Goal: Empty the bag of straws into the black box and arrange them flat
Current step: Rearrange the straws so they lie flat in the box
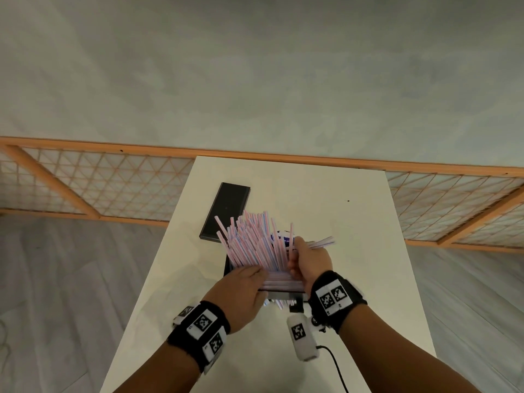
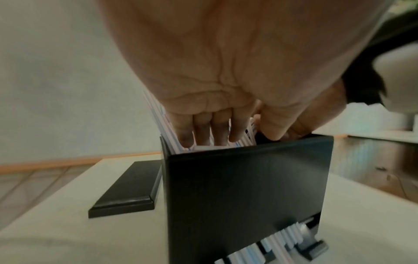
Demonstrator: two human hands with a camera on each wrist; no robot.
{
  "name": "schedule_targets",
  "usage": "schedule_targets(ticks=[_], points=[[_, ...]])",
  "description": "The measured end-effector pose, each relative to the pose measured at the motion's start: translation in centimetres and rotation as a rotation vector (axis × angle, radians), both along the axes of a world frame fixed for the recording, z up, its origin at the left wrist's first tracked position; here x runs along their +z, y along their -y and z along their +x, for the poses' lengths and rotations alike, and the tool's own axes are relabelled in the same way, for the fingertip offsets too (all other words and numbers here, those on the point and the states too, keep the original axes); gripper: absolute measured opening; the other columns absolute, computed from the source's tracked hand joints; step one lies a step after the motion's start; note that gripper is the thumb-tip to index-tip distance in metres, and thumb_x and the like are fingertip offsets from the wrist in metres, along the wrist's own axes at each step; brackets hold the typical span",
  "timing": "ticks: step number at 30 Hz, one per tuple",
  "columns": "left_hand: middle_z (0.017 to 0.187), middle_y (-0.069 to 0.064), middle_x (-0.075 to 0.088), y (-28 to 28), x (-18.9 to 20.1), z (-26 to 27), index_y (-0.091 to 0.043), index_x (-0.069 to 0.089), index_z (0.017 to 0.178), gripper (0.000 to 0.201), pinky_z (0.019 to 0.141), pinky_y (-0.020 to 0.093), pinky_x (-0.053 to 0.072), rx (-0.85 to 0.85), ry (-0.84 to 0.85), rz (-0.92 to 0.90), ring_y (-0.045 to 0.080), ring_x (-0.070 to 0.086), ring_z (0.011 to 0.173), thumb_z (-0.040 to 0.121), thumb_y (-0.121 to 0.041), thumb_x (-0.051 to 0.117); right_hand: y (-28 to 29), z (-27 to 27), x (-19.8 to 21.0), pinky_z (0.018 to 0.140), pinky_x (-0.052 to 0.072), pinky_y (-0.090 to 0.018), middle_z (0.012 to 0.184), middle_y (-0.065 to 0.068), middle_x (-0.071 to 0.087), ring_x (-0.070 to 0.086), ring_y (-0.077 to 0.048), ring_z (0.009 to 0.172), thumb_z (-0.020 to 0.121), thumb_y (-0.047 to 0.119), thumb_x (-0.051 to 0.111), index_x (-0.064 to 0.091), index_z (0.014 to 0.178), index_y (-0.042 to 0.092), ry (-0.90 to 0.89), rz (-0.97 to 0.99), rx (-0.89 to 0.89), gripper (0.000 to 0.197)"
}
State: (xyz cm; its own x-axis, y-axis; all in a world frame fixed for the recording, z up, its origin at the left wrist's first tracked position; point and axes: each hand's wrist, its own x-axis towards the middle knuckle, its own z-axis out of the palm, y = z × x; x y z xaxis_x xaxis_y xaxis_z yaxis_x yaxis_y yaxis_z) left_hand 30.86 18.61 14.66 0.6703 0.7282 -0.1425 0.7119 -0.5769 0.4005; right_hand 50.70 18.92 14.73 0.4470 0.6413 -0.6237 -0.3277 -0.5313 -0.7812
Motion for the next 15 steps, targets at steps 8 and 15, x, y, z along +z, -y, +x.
schedule_targets(ticks=[8,15], points=[[0.121,-0.008,0.060,-0.2,1.6,-1.0,-0.024,0.058,0.134,0.033,0.095,0.027,0.046,0.216,0.226,-0.105,0.010,0.054,0.107,0.105,-0.038,0.050,3.0,2.7,4.7,0.052,0.038,-0.012,0.066,0.004,0.065,0.062,-0.005,0.064,0.105,0.038,0.053,0.061,0.084,0.021,0.808,0.261,0.444,0.028],[0.115,-0.017,0.062,0.4,4.1,1.1,-0.030,0.058,0.136,0.037,0.090,0.021,0.053,0.292,0.363,-0.191,0.001,0.061,0.102,0.101,-0.042,0.059,4.3,2.4,6.3,0.049,0.047,-0.036,0.058,0.004,0.060,0.058,-0.012,0.048,0.104,0.054,0.038,0.056,0.088,0.023,1.074,0.384,0.479,0.039]])
